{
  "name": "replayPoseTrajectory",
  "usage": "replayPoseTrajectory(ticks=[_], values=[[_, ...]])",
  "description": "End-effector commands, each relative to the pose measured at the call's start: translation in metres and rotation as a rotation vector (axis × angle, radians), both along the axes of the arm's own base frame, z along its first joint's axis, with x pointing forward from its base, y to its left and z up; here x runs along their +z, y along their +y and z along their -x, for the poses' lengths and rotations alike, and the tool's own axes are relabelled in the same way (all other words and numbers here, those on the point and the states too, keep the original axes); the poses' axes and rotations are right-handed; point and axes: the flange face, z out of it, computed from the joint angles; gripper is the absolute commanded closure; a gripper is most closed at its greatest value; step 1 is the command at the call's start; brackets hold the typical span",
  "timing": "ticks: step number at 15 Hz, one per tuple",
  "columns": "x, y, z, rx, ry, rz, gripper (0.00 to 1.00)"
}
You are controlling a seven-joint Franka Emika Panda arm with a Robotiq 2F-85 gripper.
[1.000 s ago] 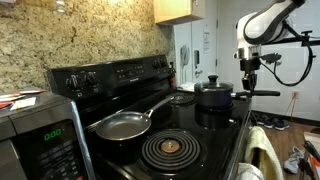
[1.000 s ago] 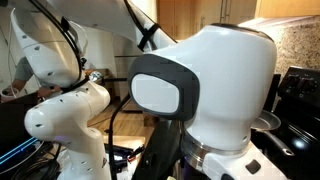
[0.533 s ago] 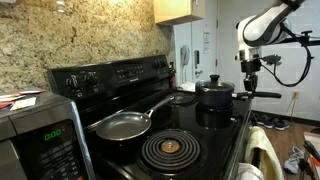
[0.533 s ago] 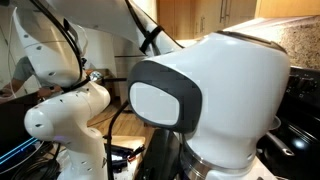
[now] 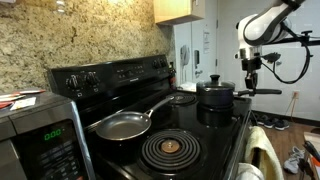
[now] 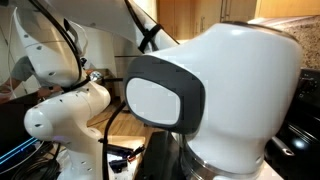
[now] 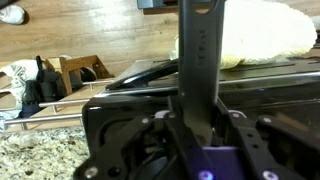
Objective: Move the black pot from the front plate to the back plate on the stove
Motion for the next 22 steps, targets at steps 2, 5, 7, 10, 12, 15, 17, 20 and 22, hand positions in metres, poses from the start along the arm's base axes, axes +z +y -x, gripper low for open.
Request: replayPoseTrajectory(ticks=[2, 5, 7, 10, 12, 15, 17, 20, 22], values=[[0.006, -0.019, -0.009, 0.094, 0.012, 0.018, 0.91], [0.0, -0.017, -0.015, 0.182, 0.022, 0.008, 0.91], [0.001, -0.014, -0.015, 0.23, 0.027, 0.01, 0.91], [0.003, -0.012, -0.013, 0.261, 0.034, 0.016, 0.83], [0.004, -0.008, -0.014, 0.233, 0.01, 0.014, 0.41], [0.004, 0.0, -0.017, 0.233, 0.001, 0.011, 0.28], [0.006, 0.004, -0.021, 0.24, 0.008, 0.001, 0.16], [0.004, 0.002, -0.021, 0.236, 0.013, 0.014, 0.22], [0.004, 0.003, -0.022, 0.237, 0.013, 0.014, 0.15]])
